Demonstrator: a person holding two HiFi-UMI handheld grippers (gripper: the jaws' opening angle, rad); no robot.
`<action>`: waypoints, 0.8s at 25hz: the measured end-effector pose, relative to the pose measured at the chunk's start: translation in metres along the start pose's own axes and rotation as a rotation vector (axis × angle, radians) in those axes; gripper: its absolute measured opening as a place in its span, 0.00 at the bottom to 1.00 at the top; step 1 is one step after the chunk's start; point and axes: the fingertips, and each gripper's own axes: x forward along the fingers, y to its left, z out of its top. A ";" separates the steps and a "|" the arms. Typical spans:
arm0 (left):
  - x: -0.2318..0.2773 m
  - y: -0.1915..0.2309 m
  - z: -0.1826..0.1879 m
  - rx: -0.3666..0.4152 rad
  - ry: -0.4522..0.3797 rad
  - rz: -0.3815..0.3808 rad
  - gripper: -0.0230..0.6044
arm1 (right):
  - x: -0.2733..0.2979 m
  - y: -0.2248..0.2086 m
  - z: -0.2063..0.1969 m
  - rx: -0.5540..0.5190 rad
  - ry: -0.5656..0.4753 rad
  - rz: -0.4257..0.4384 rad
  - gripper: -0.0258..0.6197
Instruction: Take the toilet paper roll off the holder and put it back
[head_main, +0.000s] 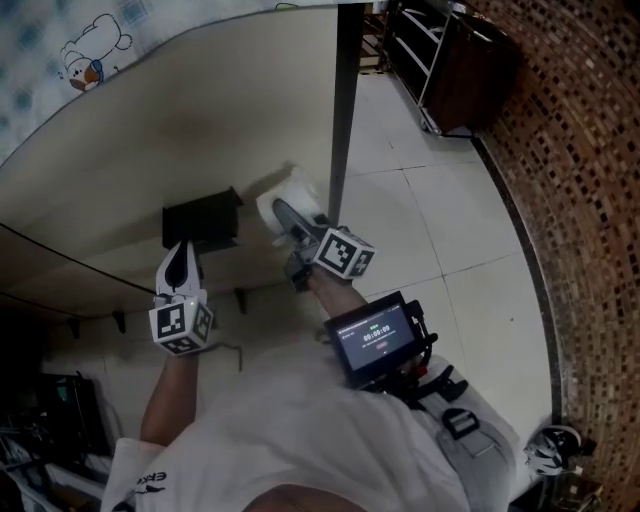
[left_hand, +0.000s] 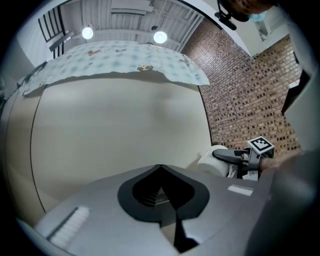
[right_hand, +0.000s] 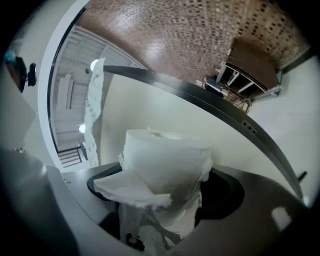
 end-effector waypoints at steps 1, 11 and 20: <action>-0.001 0.001 -0.003 -0.002 0.007 0.003 0.04 | -0.001 -0.004 -0.004 0.055 -0.007 0.004 0.74; 0.002 0.031 -0.039 -0.029 0.089 0.039 0.04 | 0.013 -0.042 -0.045 0.497 -0.086 0.013 0.74; 0.000 0.063 -0.109 -0.045 0.275 0.064 0.04 | 0.021 -0.046 -0.050 0.497 -0.079 0.009 0.74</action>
